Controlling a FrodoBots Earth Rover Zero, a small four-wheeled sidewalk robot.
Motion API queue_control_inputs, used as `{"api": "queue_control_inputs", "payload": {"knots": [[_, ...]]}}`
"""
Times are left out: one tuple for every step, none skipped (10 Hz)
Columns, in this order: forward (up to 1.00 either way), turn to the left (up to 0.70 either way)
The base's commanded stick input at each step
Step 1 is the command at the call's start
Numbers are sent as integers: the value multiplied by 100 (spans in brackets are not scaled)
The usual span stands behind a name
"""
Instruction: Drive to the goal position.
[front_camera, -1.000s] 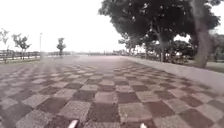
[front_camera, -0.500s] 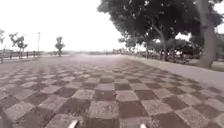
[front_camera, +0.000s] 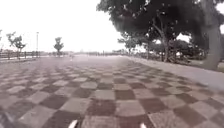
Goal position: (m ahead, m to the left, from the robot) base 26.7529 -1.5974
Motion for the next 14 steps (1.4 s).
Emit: {"api": "queue_control_inputs", "payload": {"knots": [[70, 0], [70, 0], [70, 0], [70, 0], [70, 0], [70, 0], [70, 0], [70, 0], [70, 0], [70, 0], [70, 0], [70, 0], [70, 0], [70, 0]]}}
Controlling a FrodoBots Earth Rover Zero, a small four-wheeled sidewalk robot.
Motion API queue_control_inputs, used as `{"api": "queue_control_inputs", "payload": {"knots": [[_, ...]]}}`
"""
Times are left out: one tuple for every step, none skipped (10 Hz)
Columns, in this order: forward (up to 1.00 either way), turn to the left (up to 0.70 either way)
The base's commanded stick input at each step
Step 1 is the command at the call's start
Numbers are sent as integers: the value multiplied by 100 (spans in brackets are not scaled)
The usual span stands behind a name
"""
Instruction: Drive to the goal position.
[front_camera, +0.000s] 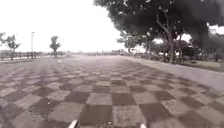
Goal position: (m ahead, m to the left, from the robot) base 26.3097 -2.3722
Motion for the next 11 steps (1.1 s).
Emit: {"api": "queue_control_inputs", "payload": {"knots": [[70, 0], [70, 0], [70, 0], [70, 0], [70, 0], [70, 0], [70, 0], [70, 0], [70, 0], [70, 0], [70, 0]]}}
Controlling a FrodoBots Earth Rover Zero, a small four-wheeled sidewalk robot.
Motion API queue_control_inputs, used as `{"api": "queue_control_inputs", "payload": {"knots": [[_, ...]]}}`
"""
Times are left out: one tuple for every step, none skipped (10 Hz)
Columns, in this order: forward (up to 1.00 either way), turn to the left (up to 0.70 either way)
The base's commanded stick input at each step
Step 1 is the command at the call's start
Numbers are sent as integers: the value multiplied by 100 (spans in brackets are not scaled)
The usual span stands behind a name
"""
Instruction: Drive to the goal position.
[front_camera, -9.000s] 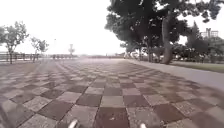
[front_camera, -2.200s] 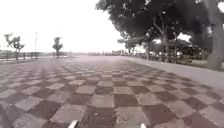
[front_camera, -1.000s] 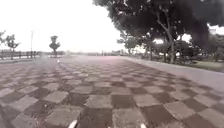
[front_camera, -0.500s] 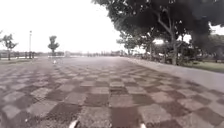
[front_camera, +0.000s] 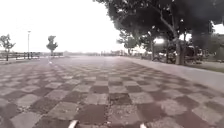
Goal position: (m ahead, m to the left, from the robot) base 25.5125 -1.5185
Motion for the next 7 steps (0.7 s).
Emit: {"api": "queue_control_inputs", "payload": {"knots": [[70, 0], [70, 0], [70, 0], [70, 0], [70, 0], [70, 0], [70, 0]]}}
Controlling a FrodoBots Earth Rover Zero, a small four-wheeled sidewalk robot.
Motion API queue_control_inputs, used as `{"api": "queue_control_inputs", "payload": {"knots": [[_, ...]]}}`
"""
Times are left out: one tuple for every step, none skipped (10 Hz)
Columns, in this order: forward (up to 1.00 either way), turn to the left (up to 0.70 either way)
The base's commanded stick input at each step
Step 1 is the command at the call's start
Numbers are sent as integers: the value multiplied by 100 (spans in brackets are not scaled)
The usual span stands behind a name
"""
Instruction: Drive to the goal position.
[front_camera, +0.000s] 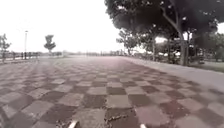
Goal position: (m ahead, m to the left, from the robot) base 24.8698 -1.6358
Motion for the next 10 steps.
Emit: {"api": "queue_control_inputs", "payload": {"knots": [[70, 0], [70, 0], [70, 0], [70, 0], [70, 0], [70, 0], [70, 0], [70, 0], [70, 0], [70, 0]]}}
